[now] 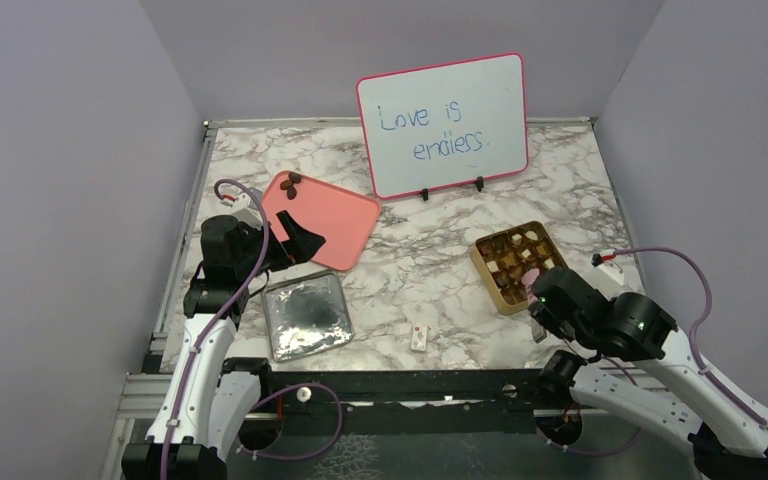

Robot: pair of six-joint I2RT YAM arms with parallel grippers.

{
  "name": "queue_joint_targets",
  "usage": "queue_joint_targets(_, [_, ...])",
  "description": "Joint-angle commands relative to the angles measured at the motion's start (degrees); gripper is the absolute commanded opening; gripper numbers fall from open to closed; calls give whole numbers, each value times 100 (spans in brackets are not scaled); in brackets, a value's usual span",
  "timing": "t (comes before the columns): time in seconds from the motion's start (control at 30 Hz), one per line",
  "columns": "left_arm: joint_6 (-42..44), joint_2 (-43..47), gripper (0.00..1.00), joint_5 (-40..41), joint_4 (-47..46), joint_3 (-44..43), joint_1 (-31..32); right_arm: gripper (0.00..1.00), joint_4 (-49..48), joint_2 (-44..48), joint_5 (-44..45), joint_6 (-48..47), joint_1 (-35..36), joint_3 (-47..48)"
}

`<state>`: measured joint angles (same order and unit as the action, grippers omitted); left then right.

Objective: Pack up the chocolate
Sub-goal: Adjust the fake chocolate in the packing box.

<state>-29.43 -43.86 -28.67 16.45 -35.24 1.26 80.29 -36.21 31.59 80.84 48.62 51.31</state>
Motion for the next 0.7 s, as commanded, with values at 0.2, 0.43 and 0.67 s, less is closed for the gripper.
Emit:
queue_joint_targets(0.2, [69,150,99,120,34,-208,6,3,109,158,-201,-272,-22,209])
queue_joint_targets(0.43, [78,201,99,115,34,-223,6,1,110,-13,-288,-218,-20,47])
queue_joint_targets(0.67, [83,196,99,91,27,-233,6,2,110,-323,-49,-235,-20,65])
